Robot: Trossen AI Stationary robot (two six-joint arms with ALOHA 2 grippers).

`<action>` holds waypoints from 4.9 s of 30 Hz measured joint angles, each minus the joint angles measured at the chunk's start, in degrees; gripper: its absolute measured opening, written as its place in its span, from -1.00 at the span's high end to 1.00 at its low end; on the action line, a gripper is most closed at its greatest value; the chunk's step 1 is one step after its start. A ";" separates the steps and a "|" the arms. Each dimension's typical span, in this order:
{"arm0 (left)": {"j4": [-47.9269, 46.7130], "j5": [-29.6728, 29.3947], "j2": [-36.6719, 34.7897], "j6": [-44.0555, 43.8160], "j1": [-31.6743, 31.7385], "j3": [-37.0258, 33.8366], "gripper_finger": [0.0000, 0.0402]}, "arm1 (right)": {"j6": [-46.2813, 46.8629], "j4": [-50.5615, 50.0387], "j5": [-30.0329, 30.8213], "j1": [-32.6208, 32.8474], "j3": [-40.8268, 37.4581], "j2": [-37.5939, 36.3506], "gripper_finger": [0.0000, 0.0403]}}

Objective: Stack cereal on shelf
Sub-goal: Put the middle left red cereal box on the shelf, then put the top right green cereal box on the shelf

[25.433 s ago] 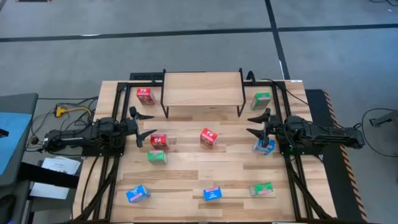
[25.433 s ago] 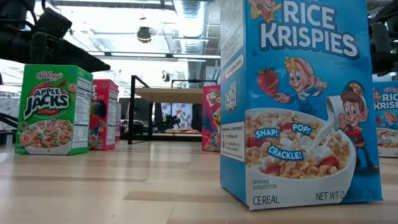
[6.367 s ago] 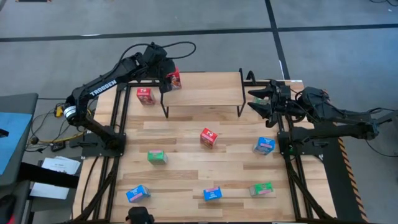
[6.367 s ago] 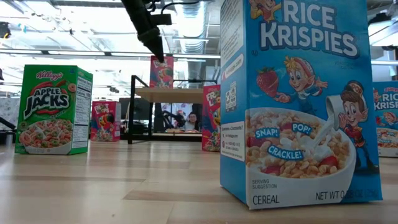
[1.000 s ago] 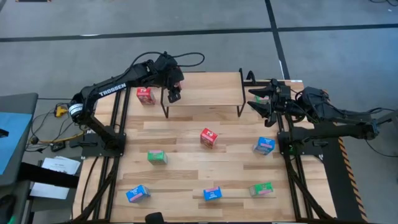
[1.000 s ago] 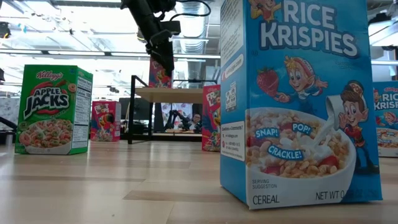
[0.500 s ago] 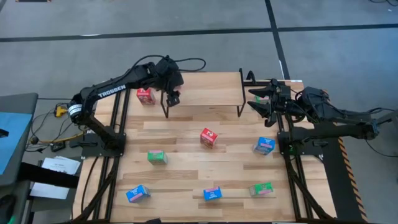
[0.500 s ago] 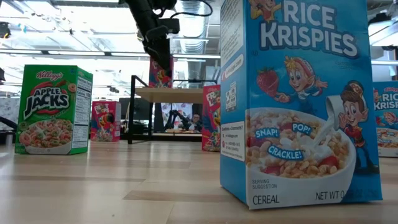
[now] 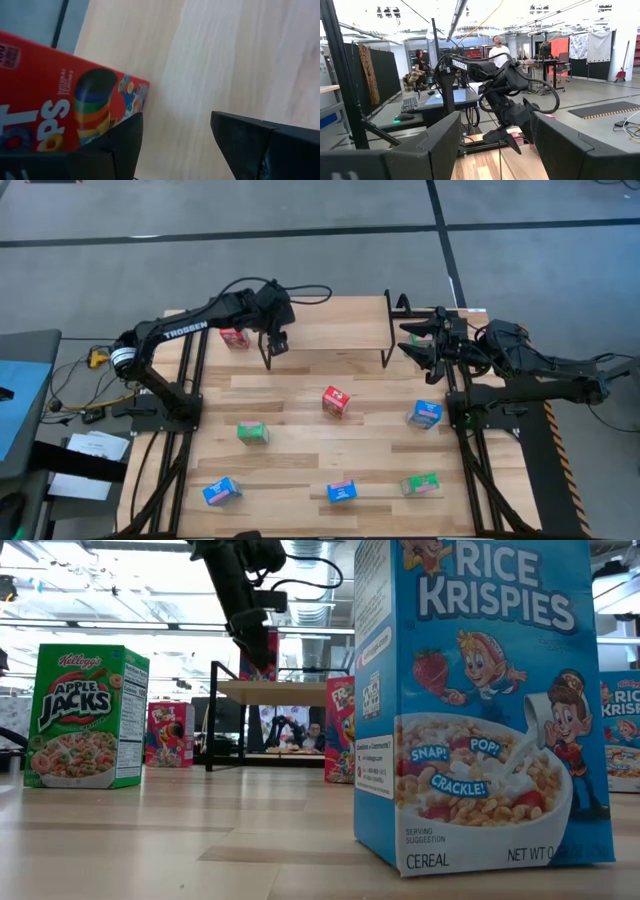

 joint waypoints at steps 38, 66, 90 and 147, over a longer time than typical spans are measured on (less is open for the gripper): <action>3.91 -6.23 0.00 5.43 0.98 -0.15 -0.12 | 0.00 0.04 0.00 0.00 0.00 0.00 -0.32; 4.55 -4.00 0.00 5.47 2.16 -0.15 -0.12 | 0.00 0.07 0.00 0.00 0.00 0.01 -0.32; 0.88 -3.93 -0.28 -1.06 -5.69 7.69 -0.12 | -7.95 2.58 13.62 -3.95 0.00 -0.01 -0.32; -14.26 -8.33 -0.33 0.33 -6.01 22.34 -0.12 | -23.82 -77.85 1.21 -33.82 23.91 36.85 -0.32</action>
